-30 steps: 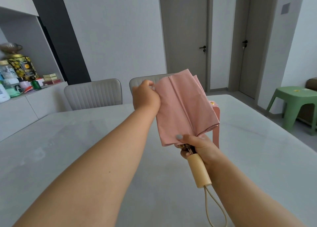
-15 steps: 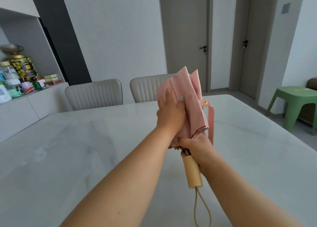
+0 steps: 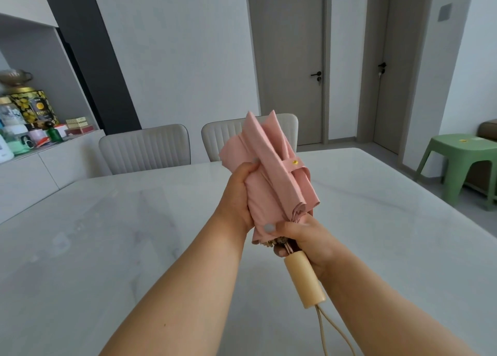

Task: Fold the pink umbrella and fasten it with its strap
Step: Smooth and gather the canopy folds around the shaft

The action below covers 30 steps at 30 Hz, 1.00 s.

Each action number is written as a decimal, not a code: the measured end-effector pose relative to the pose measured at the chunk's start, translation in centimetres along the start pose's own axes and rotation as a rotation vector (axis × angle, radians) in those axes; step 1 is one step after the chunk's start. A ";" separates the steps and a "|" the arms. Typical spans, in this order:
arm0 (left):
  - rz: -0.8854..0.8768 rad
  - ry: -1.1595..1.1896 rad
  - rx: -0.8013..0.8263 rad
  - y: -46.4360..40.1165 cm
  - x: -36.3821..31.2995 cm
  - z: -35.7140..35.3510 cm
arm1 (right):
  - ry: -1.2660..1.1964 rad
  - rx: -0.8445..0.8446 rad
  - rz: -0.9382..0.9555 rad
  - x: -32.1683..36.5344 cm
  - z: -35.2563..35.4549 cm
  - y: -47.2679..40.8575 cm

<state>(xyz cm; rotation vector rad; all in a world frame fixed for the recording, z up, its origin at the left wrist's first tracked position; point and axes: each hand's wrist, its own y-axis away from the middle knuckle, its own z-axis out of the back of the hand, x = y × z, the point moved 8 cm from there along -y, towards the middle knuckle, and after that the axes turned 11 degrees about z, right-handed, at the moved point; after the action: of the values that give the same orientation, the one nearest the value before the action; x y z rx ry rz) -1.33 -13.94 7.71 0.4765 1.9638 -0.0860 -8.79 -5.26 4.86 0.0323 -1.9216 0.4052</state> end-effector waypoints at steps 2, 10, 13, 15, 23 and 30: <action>0.002 -0.013 -0.016 0.2 0.0 0.2 | 0.001 0.041 -0.014 -0.1 -0.4 0.0; 0.041 0.008 -0.256 -0.3 -2.0 3.6 | 0.130 0.038 -0.282 -2.2 0.0 0.5; 0.039 0.033 -0.238 -0.3 -2.1 4.3 | 0.204 0.131 -0.357 -2.8 -1.0 1.0; 0.031 0.062 -0.144 0.1 -1.9 3.7 | 0.125 0.142 -0.368 -3.1 -1.7 1.1; -0.014 0.240 0.083 0.2 -1.4 2.6 | -0.362 0.307 -0.384 -3.3 -4.1 1.2; -0.085 0.352 0.200 1.0 -1.1 1.3 | -0.824 0.510 -0.403 -3.0 -6.3 1.5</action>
<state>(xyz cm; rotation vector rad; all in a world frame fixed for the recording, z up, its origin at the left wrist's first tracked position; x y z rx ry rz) 0.50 -13.70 8.27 0.5681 2.3339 -0.2698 -2.27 -2.53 3.77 1.0424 -2.4681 0.6581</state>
